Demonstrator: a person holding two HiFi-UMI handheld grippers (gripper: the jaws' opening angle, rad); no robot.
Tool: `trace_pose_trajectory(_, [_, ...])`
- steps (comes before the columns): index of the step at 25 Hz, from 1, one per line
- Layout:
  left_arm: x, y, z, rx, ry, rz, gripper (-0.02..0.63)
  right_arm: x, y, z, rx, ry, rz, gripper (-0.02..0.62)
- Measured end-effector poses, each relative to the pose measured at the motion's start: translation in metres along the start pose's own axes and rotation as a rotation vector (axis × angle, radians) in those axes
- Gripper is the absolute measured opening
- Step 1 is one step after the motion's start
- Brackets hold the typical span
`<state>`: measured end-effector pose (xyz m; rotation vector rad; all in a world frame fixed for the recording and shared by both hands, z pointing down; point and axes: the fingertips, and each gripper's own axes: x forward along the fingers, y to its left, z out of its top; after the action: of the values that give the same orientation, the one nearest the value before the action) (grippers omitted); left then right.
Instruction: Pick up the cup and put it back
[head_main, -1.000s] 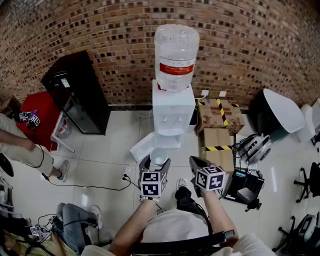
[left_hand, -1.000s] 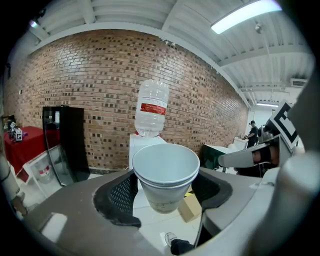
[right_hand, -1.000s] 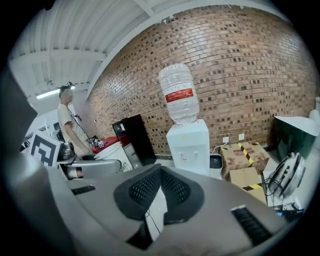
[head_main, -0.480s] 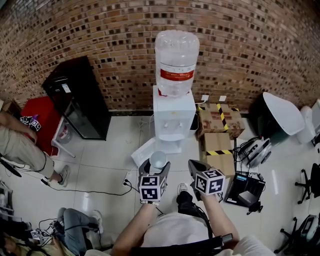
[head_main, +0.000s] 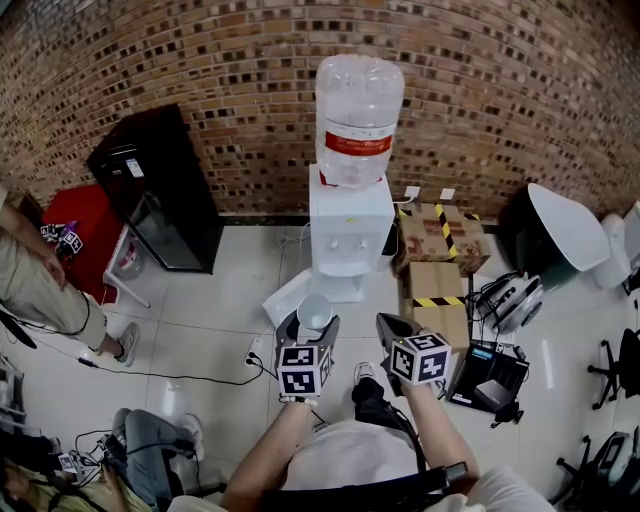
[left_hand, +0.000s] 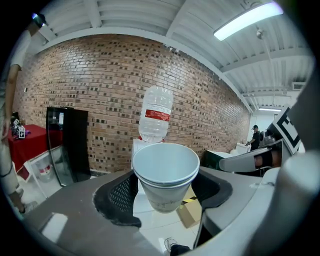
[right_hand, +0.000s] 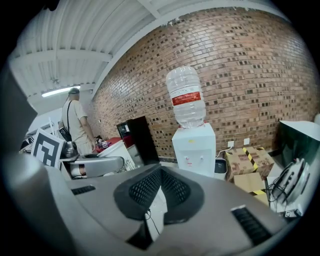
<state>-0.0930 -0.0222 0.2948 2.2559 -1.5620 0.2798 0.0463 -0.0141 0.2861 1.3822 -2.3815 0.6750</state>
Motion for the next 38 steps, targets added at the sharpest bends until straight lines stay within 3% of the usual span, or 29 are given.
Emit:
trace_pose_trajectory(23, [0.01, -0.004, -0.017, 0.031, 0.044, 0.031, 0.339, 0.004, -0.009, -0.01, 0.005, 0.024, 0.025, 0.012])
trace_pose_trajectory(31, [0.041, -0.006, -0.024, 0.041, 0.086, 0.042, 0.339, 0.029, -0.032, -0.008, -0.006, 0.047, 0.043, 0.012])
trace_pose_trajectory(38, [0.102, 0.005, -0.048, 0.053, 0.135, 0.048, 0.339, 0.075, -0.072, -0.023, -0.029, 0.11, 0.07, 0.012])
